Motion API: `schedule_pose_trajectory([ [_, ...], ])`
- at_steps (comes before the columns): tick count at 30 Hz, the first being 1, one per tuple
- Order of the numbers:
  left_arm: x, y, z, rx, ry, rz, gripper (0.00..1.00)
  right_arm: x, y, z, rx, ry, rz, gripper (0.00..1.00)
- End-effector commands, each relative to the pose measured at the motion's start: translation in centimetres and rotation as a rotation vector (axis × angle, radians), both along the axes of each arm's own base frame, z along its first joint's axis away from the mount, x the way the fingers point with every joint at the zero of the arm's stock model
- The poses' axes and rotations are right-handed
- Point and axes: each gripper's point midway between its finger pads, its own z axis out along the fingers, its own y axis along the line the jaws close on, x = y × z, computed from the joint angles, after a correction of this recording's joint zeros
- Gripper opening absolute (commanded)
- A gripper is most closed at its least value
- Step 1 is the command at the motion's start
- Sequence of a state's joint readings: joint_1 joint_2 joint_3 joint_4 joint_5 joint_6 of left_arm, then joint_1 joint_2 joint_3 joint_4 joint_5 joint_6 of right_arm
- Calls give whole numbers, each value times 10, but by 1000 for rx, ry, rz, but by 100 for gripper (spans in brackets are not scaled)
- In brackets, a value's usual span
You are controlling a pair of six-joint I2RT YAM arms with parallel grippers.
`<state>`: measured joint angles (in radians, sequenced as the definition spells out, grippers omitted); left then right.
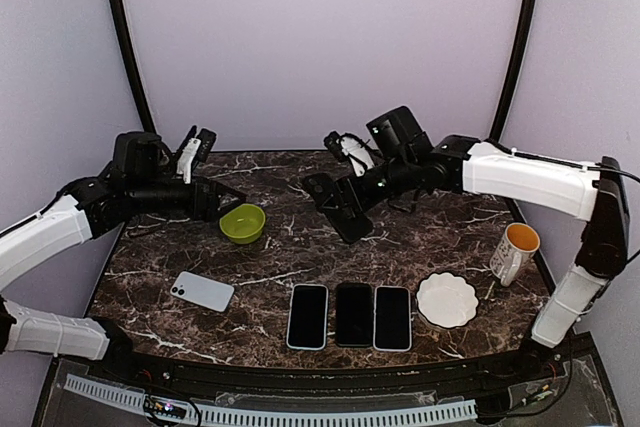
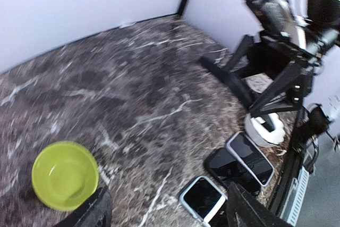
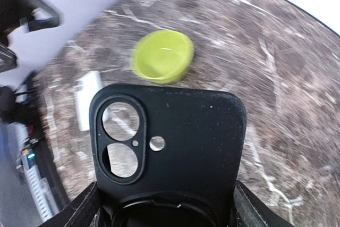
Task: Put the phone into the phone case
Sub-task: Pick up the phone case from the center of the board, then pass from the right arm to the left
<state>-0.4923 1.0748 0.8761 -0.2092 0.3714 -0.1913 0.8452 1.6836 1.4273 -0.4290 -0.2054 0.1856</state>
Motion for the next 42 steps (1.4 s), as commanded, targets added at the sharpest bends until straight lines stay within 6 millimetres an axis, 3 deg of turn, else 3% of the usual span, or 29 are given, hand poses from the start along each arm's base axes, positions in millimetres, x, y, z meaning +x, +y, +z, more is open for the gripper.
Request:
schedule_pose_trajectory([
  [1,-46,-53,77,-38,-435,-373,75,-63,21,30,179,11,271,55],
  [4,-72,-74,90,-2,-631,-530,75,-106,28,48,252,24,417,55],
  [7,-87,-82,98,5,-766,-624,75,-145,33,65,318,26,552,55],
  [9,-94,-85,101,18,-833,-670,74,-163,35,73,351,26,611,54],
  [12,-123,-94,100,11,-909,-808,70,-179,36,81,384,37,670,53],
  [15,-145,-93,89,9,-899,-901,68,-185,34,87,404,29,697,53],
  [18,-153,-89,80,26,-911,-936,68,-189,36,89,420,39,721,52],
  [21,-161,-89,83,19,-942,-961,68,-190,40,90,418,43,729,51],
  [28,-151,-96,75,68,-954,-934,65,-192,49,94,428,44,748,50],
  [31,-150,-102,73,69,-953,-931,54,-194,55,97,430,40,763,50],
  [34,-147,-101,74,75,-960,-905,25,-195,56,94,425,46,763,49],
  [38,-153,-97,83,33,-959,-884,1,-192,56,84,402,55,739,50],
  [42,-141,-92,88,61,-865,-794,0,-166,50,72,274,-17,602,76],
])
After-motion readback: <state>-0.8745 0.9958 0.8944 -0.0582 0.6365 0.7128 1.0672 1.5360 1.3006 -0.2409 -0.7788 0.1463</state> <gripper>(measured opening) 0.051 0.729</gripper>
